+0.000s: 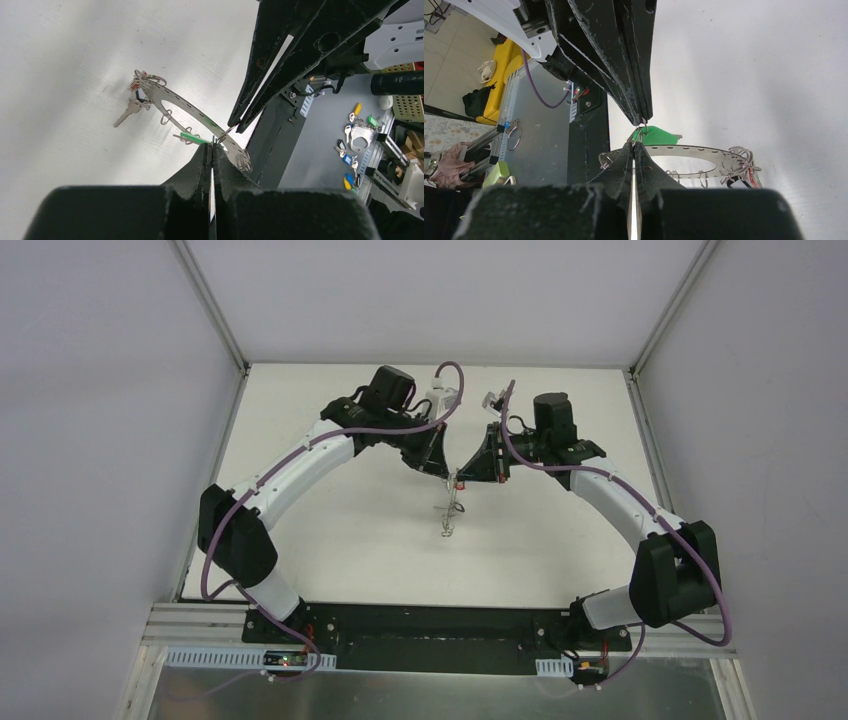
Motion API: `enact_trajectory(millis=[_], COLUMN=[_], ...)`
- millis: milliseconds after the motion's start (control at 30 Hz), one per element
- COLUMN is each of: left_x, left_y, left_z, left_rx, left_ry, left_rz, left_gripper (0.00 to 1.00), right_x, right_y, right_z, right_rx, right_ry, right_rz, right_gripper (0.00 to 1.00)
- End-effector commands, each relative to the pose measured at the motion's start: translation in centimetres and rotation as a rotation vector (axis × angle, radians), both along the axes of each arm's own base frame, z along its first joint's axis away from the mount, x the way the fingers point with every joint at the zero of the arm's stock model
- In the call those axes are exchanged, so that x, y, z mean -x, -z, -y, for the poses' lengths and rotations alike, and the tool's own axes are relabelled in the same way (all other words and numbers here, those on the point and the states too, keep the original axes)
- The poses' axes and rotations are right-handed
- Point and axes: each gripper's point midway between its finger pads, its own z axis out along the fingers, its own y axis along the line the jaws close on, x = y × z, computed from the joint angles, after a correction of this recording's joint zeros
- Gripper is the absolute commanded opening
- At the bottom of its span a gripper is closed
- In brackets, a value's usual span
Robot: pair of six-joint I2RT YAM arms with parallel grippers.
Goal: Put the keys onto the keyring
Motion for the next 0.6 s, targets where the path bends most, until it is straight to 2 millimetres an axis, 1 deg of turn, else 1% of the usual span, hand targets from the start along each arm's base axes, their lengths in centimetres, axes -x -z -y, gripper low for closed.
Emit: enact_trajectory(millis=[0,133,233,367,567], left_x=[0.5,0.7,0.9,1.4,1.8], left_y=[-2.5,-2.5,-2.7,-3.0,-2.7], left_z=[-0.7,-1.7,-1.9,-1.3,0.4], left_rx=[0.030,0.000,0.000,0.035,0.099], left_ry=[0.029,0.039,0.045,0.060,0.072], left_rz=[0.105,0.161,0.175,0.133,0.007], left_gripper=[0.00,0.00,0.00,0.00,0.00], right_x=[-0.1,-0.3,-0.5,-0.1,0.2], right_y=[-1.3,-1.4,-1.3,-1.1,-1.4], right_z=[0.0,0.1,0.1,0.0,0.0], right_rx=[-0.024,-0.022,-0.017,-0.027,-0.044], right_ry=[-0.007,0.002,0.006,-0.019,-0.033], right_rz=[0.058,0.052,0.038,0.034,0.056], right_gripper=[0.00,0.00,0.00,0.00,0.00])
